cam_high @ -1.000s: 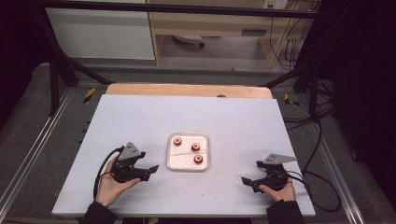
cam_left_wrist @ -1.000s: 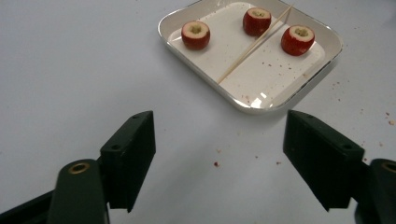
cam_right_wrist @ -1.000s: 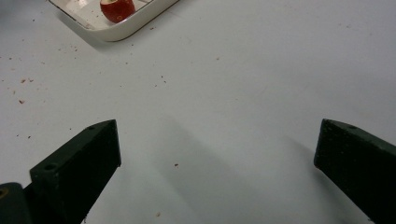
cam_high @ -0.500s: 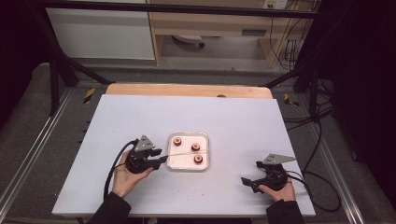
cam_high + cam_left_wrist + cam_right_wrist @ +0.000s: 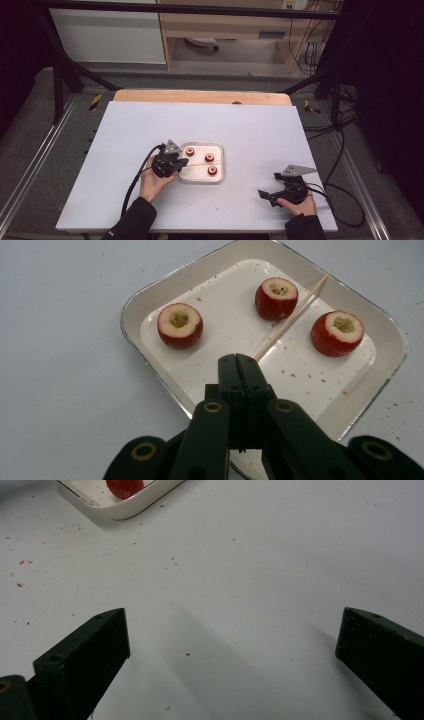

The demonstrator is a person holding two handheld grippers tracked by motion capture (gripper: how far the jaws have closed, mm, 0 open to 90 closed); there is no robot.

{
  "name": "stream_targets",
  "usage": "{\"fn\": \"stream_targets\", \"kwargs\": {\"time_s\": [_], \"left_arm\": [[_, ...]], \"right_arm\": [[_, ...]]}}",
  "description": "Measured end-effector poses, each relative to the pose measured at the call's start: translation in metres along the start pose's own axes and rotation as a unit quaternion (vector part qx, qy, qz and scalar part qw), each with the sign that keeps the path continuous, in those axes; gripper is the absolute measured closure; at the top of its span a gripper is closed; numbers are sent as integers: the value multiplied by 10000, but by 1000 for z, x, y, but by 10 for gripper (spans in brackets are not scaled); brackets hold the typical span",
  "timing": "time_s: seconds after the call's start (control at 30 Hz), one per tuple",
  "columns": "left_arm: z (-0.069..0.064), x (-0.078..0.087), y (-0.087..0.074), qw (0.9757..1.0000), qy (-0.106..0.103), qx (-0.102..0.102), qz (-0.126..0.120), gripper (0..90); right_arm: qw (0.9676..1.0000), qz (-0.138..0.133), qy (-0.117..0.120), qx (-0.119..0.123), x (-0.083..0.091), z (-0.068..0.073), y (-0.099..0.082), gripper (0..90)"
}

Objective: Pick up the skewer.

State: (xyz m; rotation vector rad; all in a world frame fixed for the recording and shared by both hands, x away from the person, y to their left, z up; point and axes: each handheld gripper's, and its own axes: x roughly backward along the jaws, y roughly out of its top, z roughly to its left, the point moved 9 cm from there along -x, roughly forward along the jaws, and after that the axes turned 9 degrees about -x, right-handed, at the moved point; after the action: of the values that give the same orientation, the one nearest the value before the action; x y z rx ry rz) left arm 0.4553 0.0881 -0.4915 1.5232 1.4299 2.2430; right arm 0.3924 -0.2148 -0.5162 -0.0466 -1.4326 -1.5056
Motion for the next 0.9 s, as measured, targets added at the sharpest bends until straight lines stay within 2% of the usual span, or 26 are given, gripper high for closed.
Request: {"fn": "stream_targets", "kwargs": {"time_s": [0.13, 0.37, 0.9], "left_arm": [[5, -8, -1, 10000, 66, 10, 30, 899], [11, -17, -7, 9999, 56, 20, 154, 900], [-11, -7, -16, 9982, -270, -426, 330, 900]], "right_arm": [[10000, 0, 8, 5, 0, 0, 0, 14], [10000, 5, 3, 29, 0, 0, 0, 15], [10000, 16, 8, 30, 0, 0, 0, 15]]}}
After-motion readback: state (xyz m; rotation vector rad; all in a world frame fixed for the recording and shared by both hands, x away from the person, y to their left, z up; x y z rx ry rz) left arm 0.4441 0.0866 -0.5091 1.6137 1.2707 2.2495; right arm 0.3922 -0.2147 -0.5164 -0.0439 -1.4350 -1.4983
